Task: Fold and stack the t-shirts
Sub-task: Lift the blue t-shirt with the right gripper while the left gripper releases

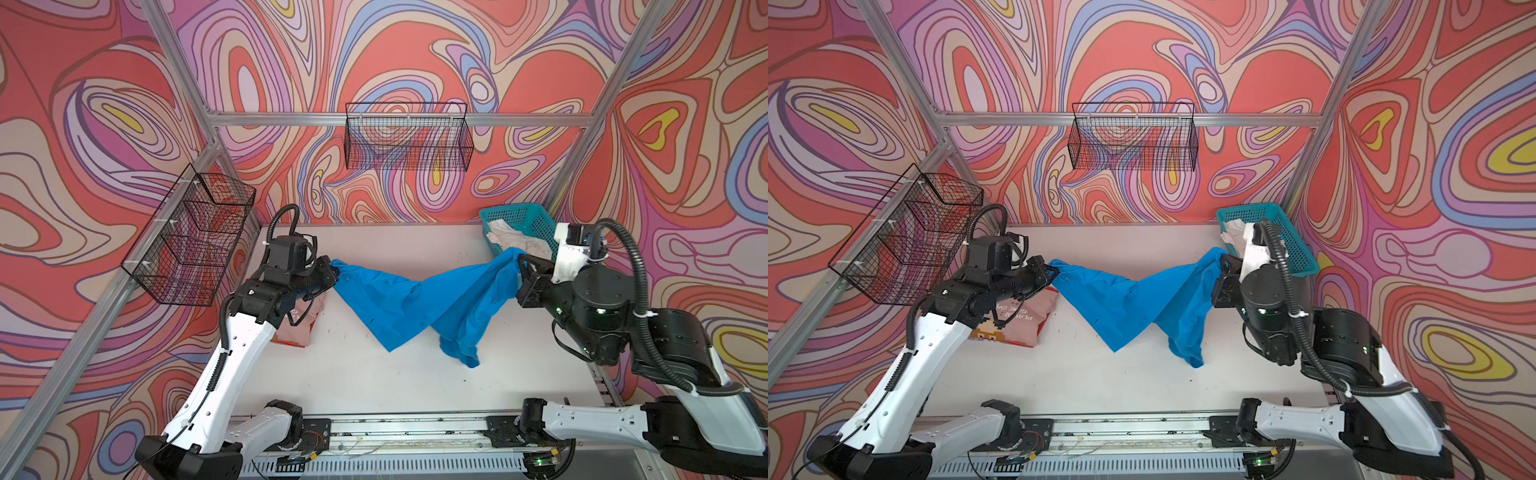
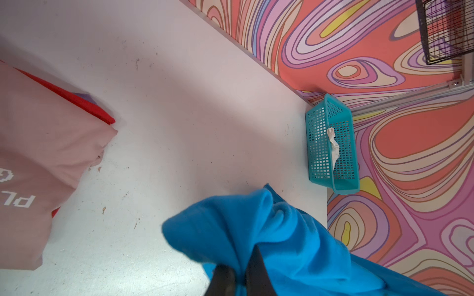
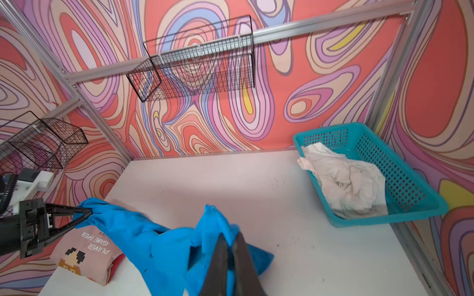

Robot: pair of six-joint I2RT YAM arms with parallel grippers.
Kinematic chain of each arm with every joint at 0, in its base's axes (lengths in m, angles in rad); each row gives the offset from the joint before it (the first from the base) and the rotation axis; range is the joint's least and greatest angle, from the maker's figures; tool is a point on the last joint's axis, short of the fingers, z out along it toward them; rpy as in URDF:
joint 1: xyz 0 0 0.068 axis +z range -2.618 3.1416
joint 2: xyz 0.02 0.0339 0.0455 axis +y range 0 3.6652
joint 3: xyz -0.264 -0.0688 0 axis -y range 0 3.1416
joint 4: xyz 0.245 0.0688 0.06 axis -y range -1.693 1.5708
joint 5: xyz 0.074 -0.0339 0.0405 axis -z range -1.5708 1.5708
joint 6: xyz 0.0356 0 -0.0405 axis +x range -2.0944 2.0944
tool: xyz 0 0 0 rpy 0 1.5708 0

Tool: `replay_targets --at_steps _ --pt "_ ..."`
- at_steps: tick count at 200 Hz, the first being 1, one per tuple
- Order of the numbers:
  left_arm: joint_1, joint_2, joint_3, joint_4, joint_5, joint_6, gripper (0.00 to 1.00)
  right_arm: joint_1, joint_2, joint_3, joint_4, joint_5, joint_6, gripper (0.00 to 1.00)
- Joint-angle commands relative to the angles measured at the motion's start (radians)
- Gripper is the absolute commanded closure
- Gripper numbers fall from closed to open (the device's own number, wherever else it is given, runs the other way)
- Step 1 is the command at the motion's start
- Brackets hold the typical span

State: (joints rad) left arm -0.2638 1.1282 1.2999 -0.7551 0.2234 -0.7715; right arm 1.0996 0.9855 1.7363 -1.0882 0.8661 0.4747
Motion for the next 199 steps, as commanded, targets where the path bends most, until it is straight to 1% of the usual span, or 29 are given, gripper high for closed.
replay_targets --at_steps 1,8,15,20,31,45,61,79,87,98,107,127,145,164,178,199 --pt "0.023 0.038 0.018 -0.093 0.037 0.054 0.71 -0.003 0.004 0.075 0.058 -0.054 -0.138 1.00" --pt "0.023 0.041 0.016 -0.089 0.052 0.061 0.62 -0.003 0.023 0.098 0.051 -0.075 -0.150 1.00" --pt "0.024 0.038 0.015 -0.079 0.073 0.069 0.49 -0.003 0.044 0.118 0.042 -0.110 -0.167 1.00" --pt "0.023 0.036 0.015 -0.071 0.087 0.078 0.41 -0.003 0.062 0.137 0.032 -0.138 -0.176 1.00" --pt "0.023 0.034 0.031 -0.078 0.106 0.110 0.30 -0.003 0.108 0.184 0.008 -0.205 -0.186 1.00" --pt "0.023 0.023 0.059 -0.089 0.121 0.160 0.22 -0.003 0.150 0.222 -0.016 -0.272 -0.201 1.00" --pt "0.023 -0.002 0.082 -0.088 0.143 0.219 0.16 -0.003 0.176 0.237 -0.029 -0.304 -0.211 1.00" --pt "0.020 -0.052 0.065 -0.031 0.213 0.254 0.11 -0.003 0.194 0.227 -0.027 -0.311 -0.211 1.00" --pt "0.010 -0.077 0.041 0.019 0.267 0.265 0.09 -0.003 0.196 0.219 -0.019 -0.318 -0.214 1.00" --pt "-0.024 -0.108 0.009 0.074 0.293 0.282 0.01 -0.003 0.199 0.217 -0.010 -0.320 -0.212 1.00" --pt "-0.077 -0.135 -0.023 0.122 0.289 0.316 0.00 -0.003 0.207 0.222 -0.006 -0.319 -0.209 1.00" --pt "-0.238 -0.177 -0.096 0.194 0.211 0.400 0.00 -0.002 0.237 0.255 -0.015 -0.303 -0.208 1.00" --pt "-0.350 -0.219 -0.178 0.273 0.156 0.442 0.00 -0.003 0.286 0.318 -0.053 -0.221 -0.180 1.00" --pt "-0.466 -0.255 -0.252 0.326 0.068 0.486 0.00 -0.003 0.328 0.386 -0.088 -0.126 -0.141 1.00" --pt "-0.559 -0.262 -0.292 0.330 -0.003 0.536 0.00 -0.003 0.353 0.420 -0.103 -0.063 -0.110 1.00" --pt "-0.708 -0.256 -0.344 0.329 -0.164 0.604 0.00 -0.003 0.403 0.455 -0.124 -0.009 -0.064 1.00"
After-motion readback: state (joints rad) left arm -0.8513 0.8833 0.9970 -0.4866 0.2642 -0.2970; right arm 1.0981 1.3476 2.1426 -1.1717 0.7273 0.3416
